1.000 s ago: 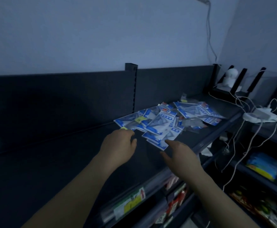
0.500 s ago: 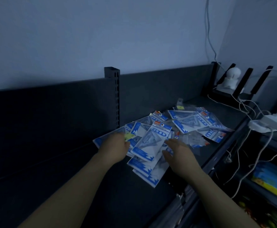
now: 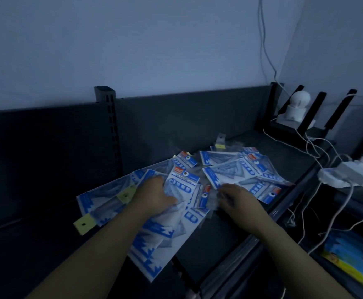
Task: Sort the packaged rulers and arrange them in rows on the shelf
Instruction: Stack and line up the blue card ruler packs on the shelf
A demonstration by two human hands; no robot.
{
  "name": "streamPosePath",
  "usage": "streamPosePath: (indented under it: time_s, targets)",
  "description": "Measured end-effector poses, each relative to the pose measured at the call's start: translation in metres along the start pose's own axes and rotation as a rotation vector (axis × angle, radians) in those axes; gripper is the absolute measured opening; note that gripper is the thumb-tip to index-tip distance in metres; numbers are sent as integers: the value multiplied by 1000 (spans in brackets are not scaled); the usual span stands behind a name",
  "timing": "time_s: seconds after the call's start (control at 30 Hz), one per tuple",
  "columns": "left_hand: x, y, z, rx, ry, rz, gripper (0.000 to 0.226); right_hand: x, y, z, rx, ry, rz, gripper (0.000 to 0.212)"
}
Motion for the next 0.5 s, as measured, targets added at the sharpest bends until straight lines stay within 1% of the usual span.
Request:
streamPosePath:
  time_s: [0.07, 0.1, 0.17, 0.23, 0.33, 0.5]
  targets:
    - [5, 3, 0, -63, 23, -26, 24, 5, 14, 11, 78, -40, 65, 28]
    - [6, 6, 0, -124, 41, -22, 19, 10, 21, 17, 75, -67, 92, 35]
    - [8, 16, 4, -313, 75, 22, 16, 21, 31, 30, 47, -111, 93, 43]
    - [12, 26, 13, -463, 93, 87, 13, 35, 36, 42, 0, -142, 56, 47]
    - [23, 28, 36, -483, 81, 101, 15, 48, 38, 53, -65, -171, -54, 39]
    - [49, 8, 69, -457, 96, 57, 24, 43, 42, 51, 82, -33, -94, 22]
Point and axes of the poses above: each hand's wrist, its own x-axis towards the middle knuckle, its own y-axis out of the back of the hand, z = x × y, the point moved 7 cm from there along x, towards the middle knuckle, and after that the axes turned 11 degrees about x, right-handed, at the moved point
